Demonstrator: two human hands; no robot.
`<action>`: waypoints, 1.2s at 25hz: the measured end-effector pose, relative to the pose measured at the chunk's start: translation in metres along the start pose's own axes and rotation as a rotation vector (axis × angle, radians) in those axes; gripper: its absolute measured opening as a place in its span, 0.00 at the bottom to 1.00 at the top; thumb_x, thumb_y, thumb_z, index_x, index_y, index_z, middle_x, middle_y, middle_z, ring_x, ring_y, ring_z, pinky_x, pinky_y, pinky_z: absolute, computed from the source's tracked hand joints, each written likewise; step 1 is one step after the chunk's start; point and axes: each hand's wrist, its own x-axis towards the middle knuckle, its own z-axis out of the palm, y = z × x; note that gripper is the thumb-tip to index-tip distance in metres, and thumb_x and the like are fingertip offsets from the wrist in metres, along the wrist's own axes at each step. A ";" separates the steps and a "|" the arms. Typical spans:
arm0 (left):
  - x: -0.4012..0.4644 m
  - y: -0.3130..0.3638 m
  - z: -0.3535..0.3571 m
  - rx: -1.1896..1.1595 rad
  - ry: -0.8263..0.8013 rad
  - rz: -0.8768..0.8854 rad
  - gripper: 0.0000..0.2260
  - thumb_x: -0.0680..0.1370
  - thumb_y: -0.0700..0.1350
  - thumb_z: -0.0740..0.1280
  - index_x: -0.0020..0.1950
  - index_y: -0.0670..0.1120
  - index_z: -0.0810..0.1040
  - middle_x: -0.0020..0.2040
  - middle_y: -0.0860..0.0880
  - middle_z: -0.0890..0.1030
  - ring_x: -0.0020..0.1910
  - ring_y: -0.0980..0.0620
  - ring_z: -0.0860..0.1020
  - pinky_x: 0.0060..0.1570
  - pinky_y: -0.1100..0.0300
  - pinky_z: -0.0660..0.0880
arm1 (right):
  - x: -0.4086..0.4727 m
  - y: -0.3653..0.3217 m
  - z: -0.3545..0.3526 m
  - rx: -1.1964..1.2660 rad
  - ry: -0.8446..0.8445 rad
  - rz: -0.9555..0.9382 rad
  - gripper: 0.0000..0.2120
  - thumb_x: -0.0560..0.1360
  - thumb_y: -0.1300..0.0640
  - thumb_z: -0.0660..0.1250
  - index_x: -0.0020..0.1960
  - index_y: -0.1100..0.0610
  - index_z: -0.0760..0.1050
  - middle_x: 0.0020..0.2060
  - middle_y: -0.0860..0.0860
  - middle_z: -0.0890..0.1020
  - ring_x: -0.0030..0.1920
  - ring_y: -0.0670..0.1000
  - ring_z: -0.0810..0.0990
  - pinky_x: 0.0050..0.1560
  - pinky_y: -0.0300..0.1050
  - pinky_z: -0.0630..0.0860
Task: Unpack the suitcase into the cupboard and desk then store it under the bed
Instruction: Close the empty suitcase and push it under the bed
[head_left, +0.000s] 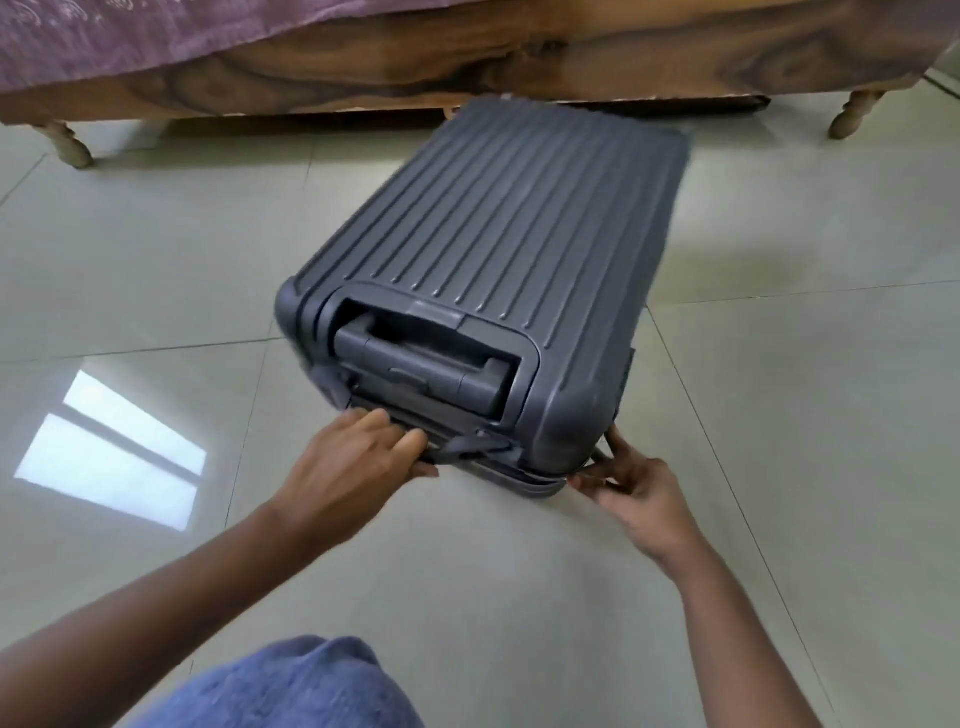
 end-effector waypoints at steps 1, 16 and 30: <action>-0.008 0.013 -0.001 -0.003 -0.026 -0.025 0.16 0.76 0.57 0.54 0.36 0.49 0.73 0.30 0.52 0.78 0.30 0.49 0.76 0.33 0.58 0.73 | 0.005 -0.003 -0.007 0.020 -0.023 0.016 0.05 0.69 0.75 0.69 0.44 0.74 0.80 0.65 0.51 0.72 0.56 0.34 0.75 0.46 0.23 0.72; -0.016 -0.007 -0.049 -0.180 0.180 -0.334 0.27 0.72 0.66 0.59 0.62 0.52 0.78 0.62 0.52 0.79 0.66 0.50 0.73 0.62 0.48 0.71 | 0.123 -0.034 0.047 -0.282 0.313 -0.156 0.09 0.74 0.65 0.67 0.55 0.63 0.78 0.45 0.57 0.83 0.46 0.57 0.82 0.54 0.55 0.78; -0.048 -0.016 0.006 0.158 0.597 -0.300 0.16 0.72 0.51 0.72 0.56 0.43 0.83 0.54 0.44 0.83 0.59 0.47 0.78 0.58 0.47 0.74 | 0.185 -0.097 0.066 -0.080 -0.276 0.133 0.22 0.75 0.73 0.51 0.59 0.58 0.74 0.53 0.52 0.77 0.53 0.51 0.74 0.54 0.48 0.75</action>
